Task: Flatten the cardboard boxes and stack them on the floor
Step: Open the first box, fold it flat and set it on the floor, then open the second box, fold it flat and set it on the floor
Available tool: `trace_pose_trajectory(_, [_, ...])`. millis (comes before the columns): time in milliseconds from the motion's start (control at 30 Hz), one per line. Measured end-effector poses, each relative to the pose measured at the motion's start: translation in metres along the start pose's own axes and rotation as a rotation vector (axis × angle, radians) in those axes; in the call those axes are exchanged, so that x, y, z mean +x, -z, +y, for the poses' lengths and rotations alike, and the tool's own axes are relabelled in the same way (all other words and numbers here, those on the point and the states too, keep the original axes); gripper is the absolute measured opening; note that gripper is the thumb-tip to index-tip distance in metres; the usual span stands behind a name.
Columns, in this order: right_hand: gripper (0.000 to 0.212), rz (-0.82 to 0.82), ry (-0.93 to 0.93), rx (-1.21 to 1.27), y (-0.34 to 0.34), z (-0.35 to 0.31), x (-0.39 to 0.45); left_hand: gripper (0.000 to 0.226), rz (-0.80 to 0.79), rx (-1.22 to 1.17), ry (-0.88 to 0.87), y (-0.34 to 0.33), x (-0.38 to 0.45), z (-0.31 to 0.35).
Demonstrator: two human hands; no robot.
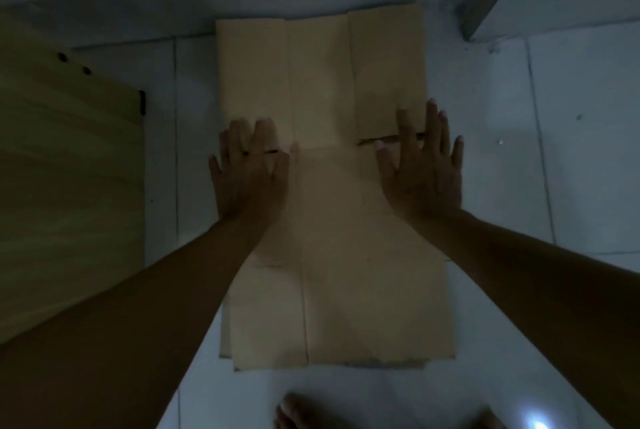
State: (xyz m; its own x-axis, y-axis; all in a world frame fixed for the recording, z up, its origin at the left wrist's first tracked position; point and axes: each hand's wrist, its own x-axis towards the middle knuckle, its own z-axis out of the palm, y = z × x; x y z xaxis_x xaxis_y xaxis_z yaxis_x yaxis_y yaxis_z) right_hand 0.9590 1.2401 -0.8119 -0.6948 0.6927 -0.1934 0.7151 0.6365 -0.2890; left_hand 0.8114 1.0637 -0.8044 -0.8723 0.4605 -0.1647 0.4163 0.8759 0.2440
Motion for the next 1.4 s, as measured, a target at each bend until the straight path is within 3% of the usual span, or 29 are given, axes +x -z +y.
trace_pose_trajectory(133, [0.059, 0.022, 0.068, 0.068, 0.084, -0.026, -0.023, 0.059, -0.037, -0.132, -0.066, 0.076, -0.029, 0.050])
trace_pose_trajectory(300, [0.048, 0.165, 0.210, 0.129, 0.220, -0.066, -0.031, 0.038, 0.106, -0.088, -0.296, 0.197, -0.043, 0.103])
trace_pose_trajectory(400, [0.037, 0.333, 0.311, 0.154, 0.322, -0.094, -0.025, 0.030, 0.167, -0.077, -0.319, 0.301, -0.040, 0.149])
trace_pose_trajectory(533, [0.037, 0.479, 0.440, 0.186, 0.489, -0.134, -0.022, 0.031, 0.367, -0.119, -0.386, 0.478, -0.042, 0.209])
trace_pose_trajectory(700, [0.038, 0.586, 0.599, 0.191, 0.673, -0.184, -0.055, 0.040, 0.534, -0.023, -0.426, 0.676, -0.074, 0.250])
trace_pose_trajectory(867, [0.047, 0.598, 0.645, 0.186, 0.802, -0.238, -0.106, 0.042, 0.706, 0.035, -0.409, 0.822, -0.125, 0.255])
trace_pose_trajectory(1133, [0.058, 0.538, 0.757, 0.162, 0.895, -0.351, -0.189, 0.048, 0.823, 0.130, -0.262, 0.955, -0.213, 0.178])
trace_pose_trajectory(1400, [0.061, 0.417, 0.843, 0.143, 0.871, -0.511, -0.294, 0.055, 0.855, 0.225, -0.086, 1.032, -0.302, 0.012])
